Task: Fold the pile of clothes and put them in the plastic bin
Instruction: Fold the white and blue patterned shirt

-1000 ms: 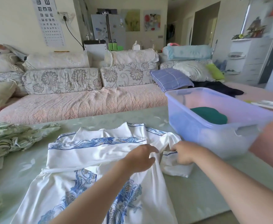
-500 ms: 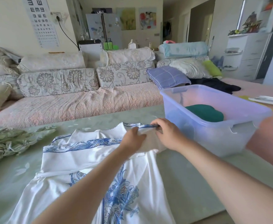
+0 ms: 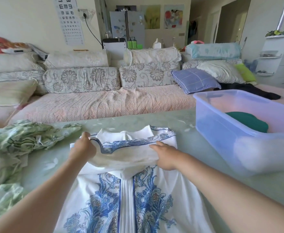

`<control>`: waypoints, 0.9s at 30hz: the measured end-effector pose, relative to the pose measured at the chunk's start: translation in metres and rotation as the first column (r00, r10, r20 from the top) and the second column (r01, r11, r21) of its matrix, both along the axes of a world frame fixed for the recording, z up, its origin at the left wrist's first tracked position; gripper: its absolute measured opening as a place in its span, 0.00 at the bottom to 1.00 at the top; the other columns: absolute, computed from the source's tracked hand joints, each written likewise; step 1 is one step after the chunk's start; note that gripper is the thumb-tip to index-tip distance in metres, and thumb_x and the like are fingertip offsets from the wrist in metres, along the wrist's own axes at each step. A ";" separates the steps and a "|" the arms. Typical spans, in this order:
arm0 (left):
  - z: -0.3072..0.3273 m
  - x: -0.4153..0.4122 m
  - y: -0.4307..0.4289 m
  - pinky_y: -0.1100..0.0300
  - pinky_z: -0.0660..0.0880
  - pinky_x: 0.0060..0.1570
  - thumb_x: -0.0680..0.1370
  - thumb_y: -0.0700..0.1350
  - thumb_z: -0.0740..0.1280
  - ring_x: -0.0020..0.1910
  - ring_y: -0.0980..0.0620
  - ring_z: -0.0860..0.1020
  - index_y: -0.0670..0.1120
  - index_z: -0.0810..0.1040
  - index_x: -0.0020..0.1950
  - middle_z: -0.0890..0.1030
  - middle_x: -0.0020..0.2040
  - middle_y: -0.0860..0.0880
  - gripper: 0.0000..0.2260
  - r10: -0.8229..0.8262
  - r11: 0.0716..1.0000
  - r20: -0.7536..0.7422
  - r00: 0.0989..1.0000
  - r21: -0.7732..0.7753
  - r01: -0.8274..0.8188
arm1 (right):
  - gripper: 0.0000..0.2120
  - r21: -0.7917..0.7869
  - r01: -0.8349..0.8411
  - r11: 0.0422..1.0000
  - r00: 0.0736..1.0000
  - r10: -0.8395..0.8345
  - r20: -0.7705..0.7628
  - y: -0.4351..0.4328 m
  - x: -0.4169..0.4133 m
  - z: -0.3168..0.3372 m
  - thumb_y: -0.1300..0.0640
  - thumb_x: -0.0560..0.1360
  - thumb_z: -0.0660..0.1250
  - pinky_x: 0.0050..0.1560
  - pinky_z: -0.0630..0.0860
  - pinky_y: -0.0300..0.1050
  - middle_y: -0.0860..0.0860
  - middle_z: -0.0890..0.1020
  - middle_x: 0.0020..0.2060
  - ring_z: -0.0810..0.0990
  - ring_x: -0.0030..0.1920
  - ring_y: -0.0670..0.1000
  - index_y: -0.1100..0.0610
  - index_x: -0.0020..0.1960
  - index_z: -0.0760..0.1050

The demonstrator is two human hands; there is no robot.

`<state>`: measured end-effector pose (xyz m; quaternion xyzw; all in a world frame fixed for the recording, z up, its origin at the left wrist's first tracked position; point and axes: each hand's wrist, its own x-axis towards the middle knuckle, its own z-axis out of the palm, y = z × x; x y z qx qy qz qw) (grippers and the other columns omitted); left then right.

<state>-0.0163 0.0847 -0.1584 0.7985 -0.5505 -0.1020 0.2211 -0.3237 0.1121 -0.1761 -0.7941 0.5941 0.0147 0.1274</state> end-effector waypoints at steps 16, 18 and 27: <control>-0.035 0.053 0.005 0.49 0.75 0.46 0.77 0.36 0.60 0.53 0.38 0.77 0.49 0.62 0.71 0.66 0.60 0.41 0.24 0.010 0.995 0.311 0.951 0.088 -0.039 | 0.41 0.048 -0.087 0.995 0.994 0.090 -0.065 -0.020 0.007 -0.019 0.72 0.76 0.54 0.77 0.47 0.41 0.53 0.44 0.81 0.45 0.81 0.51 0.48 0.82 0.45; -0.041 0.055 0.007 0.49 0.74 0.55 0.76 0.36 0.61 0.60 0.41 0.73 0.51 0.61 0.74 0.65 0.63 0.43 0.27 -0.044 0.997 0.425 0.904 0.079 0.011 | 0.40 0.027 -0.094 0.995 0.993 0.095 -0.068 -0.019 0.010 -0.017 0.71 0.76 0.54 0.78 0.49 0.42 0.53 0.45 0.81 0.46 0.81 0.51 0.47 0.82 0.45; -0.050 0.036 0.009 0.40 0.46 0.75 0.80 0.66 0.46 0.79 0.46 0.44 0.61 0.42 0.79 0.43 0.81 0.52 0.29 -0.393 0.832 0.307 0.867 0.520 0.194 | 0.48 0.065 -0.209 0.976 0.964 0.217 -0.156 -0.014 0.035 -0.027 0.75 0.72 0.54 0.78 0.48 0.58 0.47 0.39 0.80 0.40 0.80 0.51 0.39 0.80 0.40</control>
